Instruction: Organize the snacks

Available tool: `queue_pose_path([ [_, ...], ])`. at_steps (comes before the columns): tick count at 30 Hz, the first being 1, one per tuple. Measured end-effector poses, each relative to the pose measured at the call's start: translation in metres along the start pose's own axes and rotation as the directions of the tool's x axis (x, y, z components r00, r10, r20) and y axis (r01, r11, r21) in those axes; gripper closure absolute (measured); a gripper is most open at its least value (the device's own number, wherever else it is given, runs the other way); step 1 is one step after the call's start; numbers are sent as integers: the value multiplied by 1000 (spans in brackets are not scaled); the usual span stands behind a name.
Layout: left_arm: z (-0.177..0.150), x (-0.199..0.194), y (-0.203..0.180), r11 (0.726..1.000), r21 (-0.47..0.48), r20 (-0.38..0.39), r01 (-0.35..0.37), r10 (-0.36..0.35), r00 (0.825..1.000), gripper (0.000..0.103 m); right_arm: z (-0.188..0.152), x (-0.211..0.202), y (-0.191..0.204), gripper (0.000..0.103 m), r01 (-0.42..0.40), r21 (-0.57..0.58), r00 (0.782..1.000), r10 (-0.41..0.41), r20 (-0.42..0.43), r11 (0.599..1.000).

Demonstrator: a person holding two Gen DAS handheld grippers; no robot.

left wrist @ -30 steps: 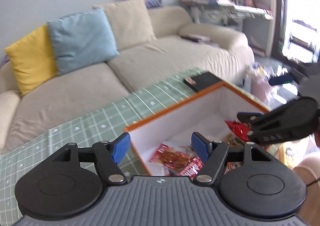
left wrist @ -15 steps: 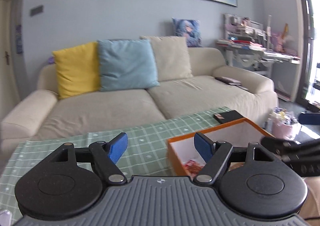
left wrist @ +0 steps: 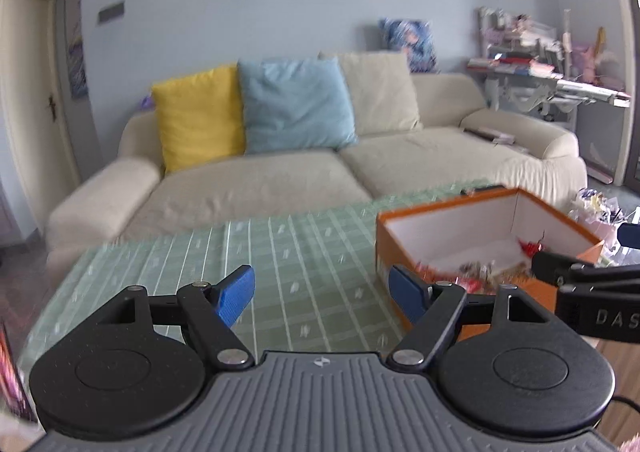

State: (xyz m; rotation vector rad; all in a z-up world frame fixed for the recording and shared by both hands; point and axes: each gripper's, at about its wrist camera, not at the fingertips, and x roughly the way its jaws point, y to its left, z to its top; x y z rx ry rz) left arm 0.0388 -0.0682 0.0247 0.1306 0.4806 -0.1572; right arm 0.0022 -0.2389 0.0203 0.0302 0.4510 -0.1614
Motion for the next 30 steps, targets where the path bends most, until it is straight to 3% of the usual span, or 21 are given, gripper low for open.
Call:
queue_pose_path([
  [12,-30,12,10,999,-16,-171,-39,36,985,13,-24,18,6,6,-6,2,994,6,-110,1000],
  [30,-32,9,10,999,-23,-197,-41,36,980,13,-24,22,9,6,-27,-32,991,23,-133,999],
])
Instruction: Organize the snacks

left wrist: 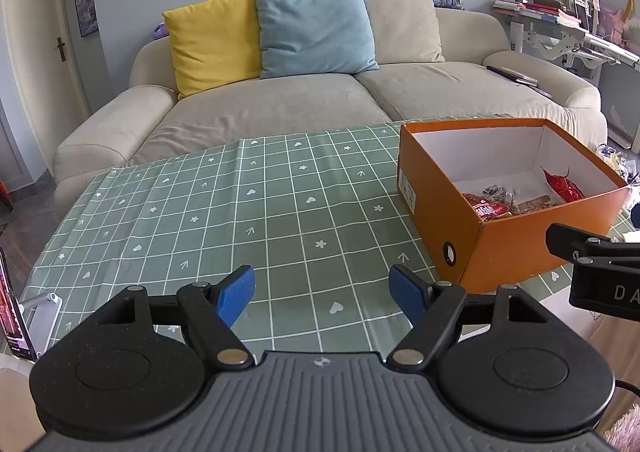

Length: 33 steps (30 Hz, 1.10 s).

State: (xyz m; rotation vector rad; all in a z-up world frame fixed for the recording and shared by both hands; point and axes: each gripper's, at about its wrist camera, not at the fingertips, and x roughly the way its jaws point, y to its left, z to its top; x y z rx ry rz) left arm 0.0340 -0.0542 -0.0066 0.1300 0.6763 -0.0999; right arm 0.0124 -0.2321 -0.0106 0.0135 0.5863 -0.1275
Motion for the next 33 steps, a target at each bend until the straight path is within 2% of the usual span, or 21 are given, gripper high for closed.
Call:
queue_pose_path([
  [33,1,1,2,1000,1,1,-3,3,1000,13,-3,3,2,6,-9,-30,1000,9,-13,1000],
])
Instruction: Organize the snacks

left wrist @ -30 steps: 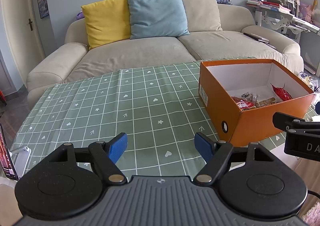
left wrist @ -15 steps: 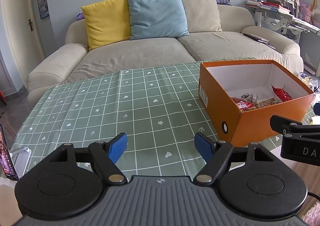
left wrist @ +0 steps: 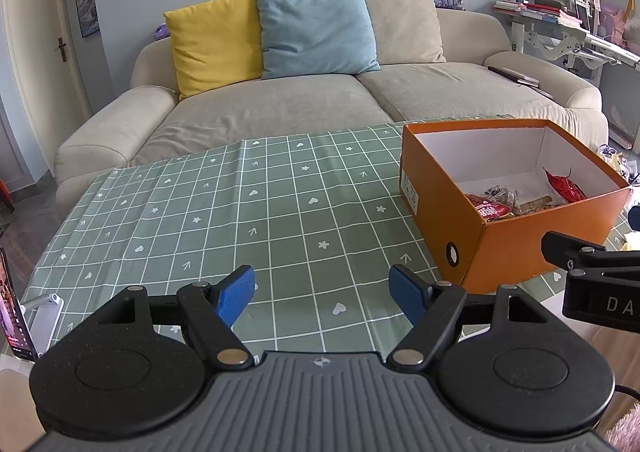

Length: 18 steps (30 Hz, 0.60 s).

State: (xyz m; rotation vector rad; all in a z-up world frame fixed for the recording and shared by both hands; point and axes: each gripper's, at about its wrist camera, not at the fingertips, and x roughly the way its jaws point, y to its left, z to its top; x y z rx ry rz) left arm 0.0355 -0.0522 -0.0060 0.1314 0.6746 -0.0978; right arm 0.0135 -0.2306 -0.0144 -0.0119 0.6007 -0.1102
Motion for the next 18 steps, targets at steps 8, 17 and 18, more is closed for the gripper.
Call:
queue_pose_path([
  [8,0,0,0,1000,0,-1,1,-1,1000,13,0,0,-1,6,-1,-2,1000,1,-7,1000],
  [17,1,-2,-1,1000,5,-1,2,-2,1000,13,-2,1,-2,6,-1,-2,1000,1,-13,1000],
  [18,1,-2,-1,1000,5,-2,2,-2,1000,13,-2,1,-2,6,-1,-2,1000,1,-13,1000],
])
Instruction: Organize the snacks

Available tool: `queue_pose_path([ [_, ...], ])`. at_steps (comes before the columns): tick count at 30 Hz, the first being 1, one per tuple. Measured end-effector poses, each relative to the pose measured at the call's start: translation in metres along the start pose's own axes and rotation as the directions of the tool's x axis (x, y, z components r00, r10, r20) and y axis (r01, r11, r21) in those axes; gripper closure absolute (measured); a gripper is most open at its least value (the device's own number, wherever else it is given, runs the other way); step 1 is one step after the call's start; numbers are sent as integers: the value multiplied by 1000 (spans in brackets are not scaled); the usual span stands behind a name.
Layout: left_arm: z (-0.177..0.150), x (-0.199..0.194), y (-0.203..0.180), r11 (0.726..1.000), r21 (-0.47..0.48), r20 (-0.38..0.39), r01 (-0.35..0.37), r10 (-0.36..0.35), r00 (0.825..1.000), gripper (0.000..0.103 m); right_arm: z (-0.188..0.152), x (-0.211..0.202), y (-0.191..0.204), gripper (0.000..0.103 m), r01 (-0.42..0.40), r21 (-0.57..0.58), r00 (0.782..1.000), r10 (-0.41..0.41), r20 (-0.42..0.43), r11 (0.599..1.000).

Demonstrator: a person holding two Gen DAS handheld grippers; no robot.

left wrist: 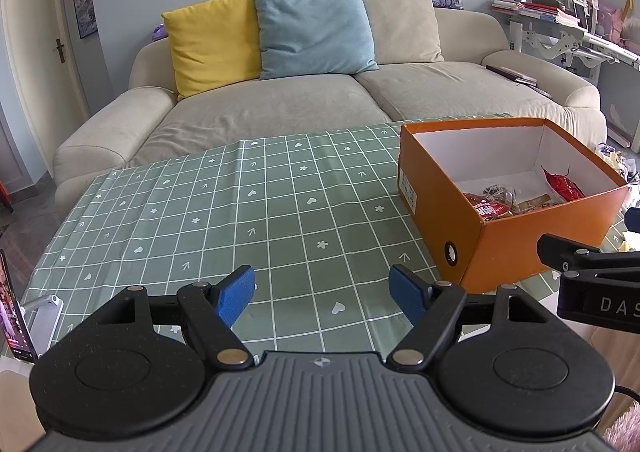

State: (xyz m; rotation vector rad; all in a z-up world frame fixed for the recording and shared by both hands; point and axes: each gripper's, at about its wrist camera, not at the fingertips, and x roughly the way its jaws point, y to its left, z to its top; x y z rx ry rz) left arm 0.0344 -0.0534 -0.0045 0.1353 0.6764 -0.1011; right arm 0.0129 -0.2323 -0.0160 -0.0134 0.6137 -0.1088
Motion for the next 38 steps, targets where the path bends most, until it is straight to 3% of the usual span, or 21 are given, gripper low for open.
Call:
queue_pose_path([
  [38,1,-4,-1,1000,18,22,-8,8,1000,14,-5,8,0,6,-2,-9,1000,2,-22,1000],
])
